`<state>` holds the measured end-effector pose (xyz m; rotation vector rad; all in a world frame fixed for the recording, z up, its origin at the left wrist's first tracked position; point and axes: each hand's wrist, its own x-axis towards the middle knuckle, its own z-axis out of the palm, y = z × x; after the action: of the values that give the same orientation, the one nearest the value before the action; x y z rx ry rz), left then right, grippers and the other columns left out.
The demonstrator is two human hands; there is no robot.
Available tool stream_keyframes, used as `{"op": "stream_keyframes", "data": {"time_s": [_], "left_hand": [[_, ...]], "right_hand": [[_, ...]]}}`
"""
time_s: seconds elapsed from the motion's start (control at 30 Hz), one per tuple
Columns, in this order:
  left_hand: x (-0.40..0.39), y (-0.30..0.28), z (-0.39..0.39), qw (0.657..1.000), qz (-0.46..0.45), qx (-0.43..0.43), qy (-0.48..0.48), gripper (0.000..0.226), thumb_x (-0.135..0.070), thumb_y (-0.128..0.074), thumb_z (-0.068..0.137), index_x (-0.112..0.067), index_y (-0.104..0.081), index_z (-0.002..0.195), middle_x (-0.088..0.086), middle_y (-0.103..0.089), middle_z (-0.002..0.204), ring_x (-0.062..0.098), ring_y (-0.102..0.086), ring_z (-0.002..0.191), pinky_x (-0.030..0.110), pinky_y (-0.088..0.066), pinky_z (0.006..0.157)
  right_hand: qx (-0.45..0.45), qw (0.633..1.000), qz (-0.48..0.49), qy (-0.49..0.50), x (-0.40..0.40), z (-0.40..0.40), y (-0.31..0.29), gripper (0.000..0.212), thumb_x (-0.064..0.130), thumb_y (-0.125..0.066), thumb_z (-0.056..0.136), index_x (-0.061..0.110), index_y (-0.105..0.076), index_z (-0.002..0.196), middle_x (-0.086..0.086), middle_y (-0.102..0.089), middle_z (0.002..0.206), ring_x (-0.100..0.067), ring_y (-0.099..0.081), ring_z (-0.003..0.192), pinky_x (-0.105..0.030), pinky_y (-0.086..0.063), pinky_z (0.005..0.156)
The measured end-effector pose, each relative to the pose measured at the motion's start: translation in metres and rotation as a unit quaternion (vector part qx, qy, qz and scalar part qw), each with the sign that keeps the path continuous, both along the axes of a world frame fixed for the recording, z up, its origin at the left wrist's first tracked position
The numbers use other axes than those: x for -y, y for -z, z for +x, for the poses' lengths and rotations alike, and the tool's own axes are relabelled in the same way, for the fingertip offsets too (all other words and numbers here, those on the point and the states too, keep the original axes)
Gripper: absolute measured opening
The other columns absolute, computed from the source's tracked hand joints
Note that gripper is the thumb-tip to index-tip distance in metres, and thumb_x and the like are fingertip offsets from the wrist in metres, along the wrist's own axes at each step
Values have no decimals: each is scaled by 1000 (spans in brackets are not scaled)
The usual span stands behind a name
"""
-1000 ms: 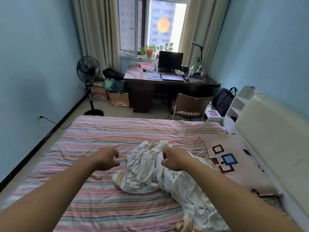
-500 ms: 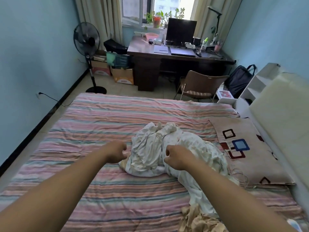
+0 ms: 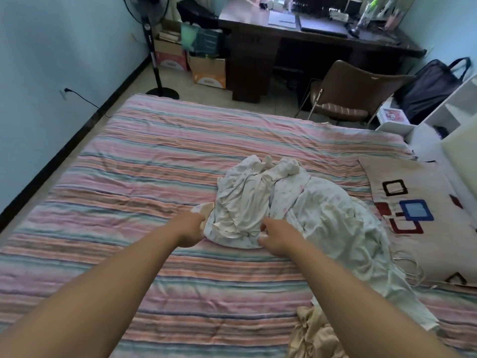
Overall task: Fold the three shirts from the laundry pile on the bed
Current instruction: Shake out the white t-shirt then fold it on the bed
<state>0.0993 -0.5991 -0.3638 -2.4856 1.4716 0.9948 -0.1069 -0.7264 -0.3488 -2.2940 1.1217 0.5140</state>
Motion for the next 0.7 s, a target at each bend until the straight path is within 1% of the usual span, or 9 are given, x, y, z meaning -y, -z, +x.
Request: {"op": "stream_keyframes", "data": {"time_s": [0.1, 0.17, 0.27, 0.33, 0.37, 0.43, 0.47, 0.6, 0.7], "left_hand": [[14, 55, -4, 1000, 2, -7, -8, 56, -32, -53, 91, -16, -41, 143, 7, -46, 147, 27, -45, 132, 38, -42, 104], [24, 90, -12, 1000, 10, -21, -3, 53, -26, -53, 90, -15, -43, 141, 9, -45, 146, 28, -46, 131, 37, -43, 101], [39, 139, -22, 999, 27, -29, 7, 56, -23, -53, 88, -16, -42, 142, 13, -39, 150, 30, -43, 133, 36, -41, 102], [47, 167, -24, 999, 29, -25, -1, 54, -22, -54, 87, -15, -44, 140, 16, -33, 151, 32, -39, 135, 36, -39, 104], [51, 182, -23, 999, 18, -23, -15, 54, -24, -55, 86, -15, -45, 139, 18, -26, 154, 34, -33, 138, 38, -38, 106], [59, 206, -20, 996, -25, -28, -82, 59, -31, -56, 85, -19, -42, 141, 17, -5, 159, 36, -13, 146, 43, -32, 113], [64, 215, -18, 990, -51, -36, -123, 61, -34, -56, 84, -20, -41, 142, 15, -1, 160, 36, -7, 148, 44, -29, 115], [81, 256, -17, 953, -88, -117, -264, 72, -31, -64, 76, -25, -41, 144, 14, -13, 159, 33, -17, 146, 45, -28, 116], [91, 279, -17, 931, -91, -166, -311, 73, -26, -69, 71, -20, -47, 141, 15, -19, 158, 33, -25, 143, 43, -30, 115]], "right_hand": [[-12, 1000, 2, -5, 5, 0, 45, 45, 35, -52, 94, 18, -49, 136, -6, -58, 129, -25, -57, 107, -32, -41, 79], [-21, 1000, 6, -4, 9, -2, 72, 43, 35, -52, 94, 18, -50, 133, -6, -58, 127, -27, -58, 108, -35, -47, 82], [-22, 1000, 6, -2, 16, -6, 112, 33, 30, -51, 91, 14, -54, 119, -7, -59, 117, -28, -59, 101, -38, -48, 81], [-27, 1000, 6, -12, 21, -7, 135, 31, 30, -51, 90, 15, -54, 117, -7, -60, 115, -28, -59, 99, -38, -49, 79], [-29, 999, 10, -17, 23, -8, 146, 32, 30, -50, 91, 15, -53, 118, -7, -60, 117, -29, -59, 100, -39, -51, 82], [-30, 999, 21, -21, 27, -11, 167, 36, 33, -51, 93, 17, -51, 125, -6, -59, 123, -28, -57, 103, -40, -51, 86], [-33, 999, 24, -24, 28, -13, 176, 40, 34, -51, 94, 16, -48, 130, -7, -58, 126, -27, -57, 103, -40, -50, 86], [-60, 996, 30, -57, 28, -22, 210, 41, 35, -51, 95, 15, -49, 131, -6, -55, 132, -29, -55, 114, -43, -49, 94], [-49, 996, 20, -66, 29, -25, 229, 37, 34, -49, 95, 16, -50, 127, -6, -55, 130, -29, -53, 115, -44, -48, 93]]}}
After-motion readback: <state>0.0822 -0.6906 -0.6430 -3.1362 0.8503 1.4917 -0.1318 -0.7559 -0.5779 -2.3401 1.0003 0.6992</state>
